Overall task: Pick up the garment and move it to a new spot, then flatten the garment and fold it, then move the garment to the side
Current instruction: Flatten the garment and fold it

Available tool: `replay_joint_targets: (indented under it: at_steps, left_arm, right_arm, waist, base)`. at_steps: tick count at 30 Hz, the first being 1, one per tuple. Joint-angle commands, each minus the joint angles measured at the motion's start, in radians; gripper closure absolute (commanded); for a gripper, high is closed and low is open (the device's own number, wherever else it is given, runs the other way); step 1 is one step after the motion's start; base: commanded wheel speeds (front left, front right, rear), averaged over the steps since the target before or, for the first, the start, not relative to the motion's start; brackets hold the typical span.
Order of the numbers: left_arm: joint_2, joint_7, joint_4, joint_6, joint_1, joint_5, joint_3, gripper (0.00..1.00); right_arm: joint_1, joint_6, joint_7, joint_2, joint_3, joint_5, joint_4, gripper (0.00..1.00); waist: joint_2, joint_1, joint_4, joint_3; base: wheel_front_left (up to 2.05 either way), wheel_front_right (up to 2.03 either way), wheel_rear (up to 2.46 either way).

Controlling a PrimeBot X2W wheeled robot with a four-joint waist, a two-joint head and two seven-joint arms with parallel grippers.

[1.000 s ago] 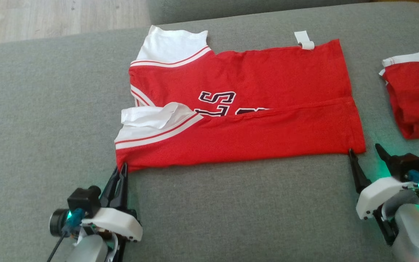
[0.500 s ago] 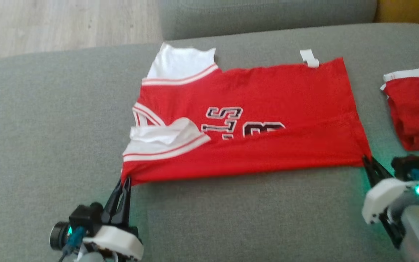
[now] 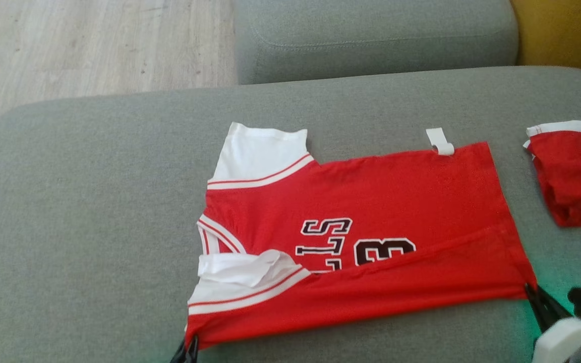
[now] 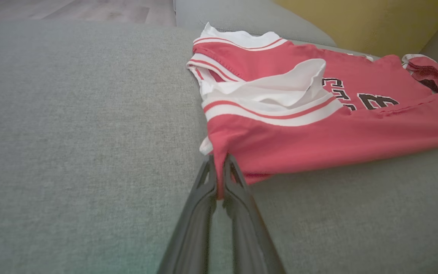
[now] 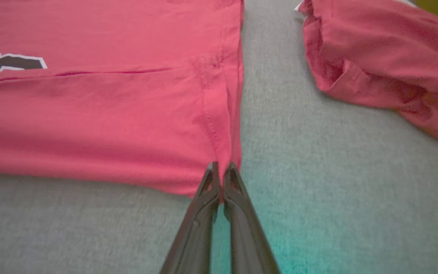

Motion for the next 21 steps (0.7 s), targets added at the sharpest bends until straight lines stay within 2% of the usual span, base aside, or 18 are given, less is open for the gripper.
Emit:
replay_joint_targets:
  at_steps: [1, 5, 6, 7, 8, 9, 10, 13, 16, 21]
  left_arm:
    - [0.025, -0.002, -0.032, 0.008, -0.022, 0.014, 0.032, 1.00]
    - [0.019, -0.003, -0.042, 0.003, -0.028, 0.001, 0.030, 1.00]
    - [0.019, -0.001, -0.036, -0.004, -0.035, 0.001, 0.025, 1.00]
    - [0.018, 0.003, -0.027, -0.012, -0.043, 0.001, 0.019, 1.00]
    - [0.017, 0.010, -0.015, -0.020, -0.052, -0.001, 0.013, 0.88]
    - [0.016, 0.018, -0.005, -0.030, -0.062, -0.003, 0.006, 0.55]
    - [0.014, 0.024, -0.001, -0.037, -0.076, -0.005, 0.001, 0.00]
    - [0.014, 0.036, -0.015, -0.049, -0.138, -0.008, 0.002, 0.00]
    - [0.044, 0.075, -0.063, -0.072, -0.241, 0.003, -0.001, 0.00]
    - [0.124, 0.241, -0.095, -0.121, -0.522, -0.021, -0.027, 0.00]
  right_arm:
    - [0.014, -0.001, 0.001, -0.044, -0.006, 0.009, -0.034, 1.00]
    - [0.072, -0.001, 0.027, -0.035, -0.048, 0.007, -0.098, 1.00]
    - [0.083, -0.001, 0.034, -0.031, -0.060, 0.003, -0.113, 0.96]
    - [0.093, -0.001, 0.041, -0.027, -0.072, -0.004, -0.127, 0.64]
    - [0.102, -0.001, 0.047, -0.023, -0.084, -0.010, -0.141, 0.06]
    - [0.107, -0.001, 0.051, -0.017, -0.098, -0.017, -0.157, 0.00]
    - [0.112, -0.001, 0.052, -0.009, -0.113, -0.019, -0.174, 0.00]
    - [0.122, -0.001, 0.071, 0.012, -0.146, -0.004, -0.242, 0.00]
    - [0.119, -0.001, 0.092, 0.011, -0.178, -0.013, -0.322, 0.00]
    - [0.096, -0.001, 0.130, 0.016, -0.218, -0.052, -0.439, 0.00]
  waist:
    - [0.0000, 0.0002, 0.004, -0.001]
    - [0.0000, 0.0002, 0.010, 0.007]
    - [0.0000, 0.0002, 0.011, 0.009]
    - [0.0000, 0.0002, 0.011, 0.012]
    - [0.0000, 0.0002, 0.011, 0.014]
    - [0.0000, 0.0002, 0.010, 0.017]
    - [0.0000, 0.0002, 0.010, 0.022]
    - [0.0000, 0.0002, 0.006, 0.043]
    - [0.0000, 0.0002, -0.003, 0.077]
    - [0.0000, 0.0002, -0.029, 0.154]
  base:
    - [0.00, 0.00, 0.00]
    - [0.00, 0.00, 0.00]
    - [0.00, 0.00, 0.00]
    - [0.00, 0.00, 0.00]
    - [0.00, 0.00, 0.00]
    - [0.00, 0.00, 0.00]
    - [0.00, 0.00, 0.00]
    - [0.00, 0.00, 0.00]
    - [0.00, 0.00, 0.00]
    - [0.00, 0.00, 0.00]
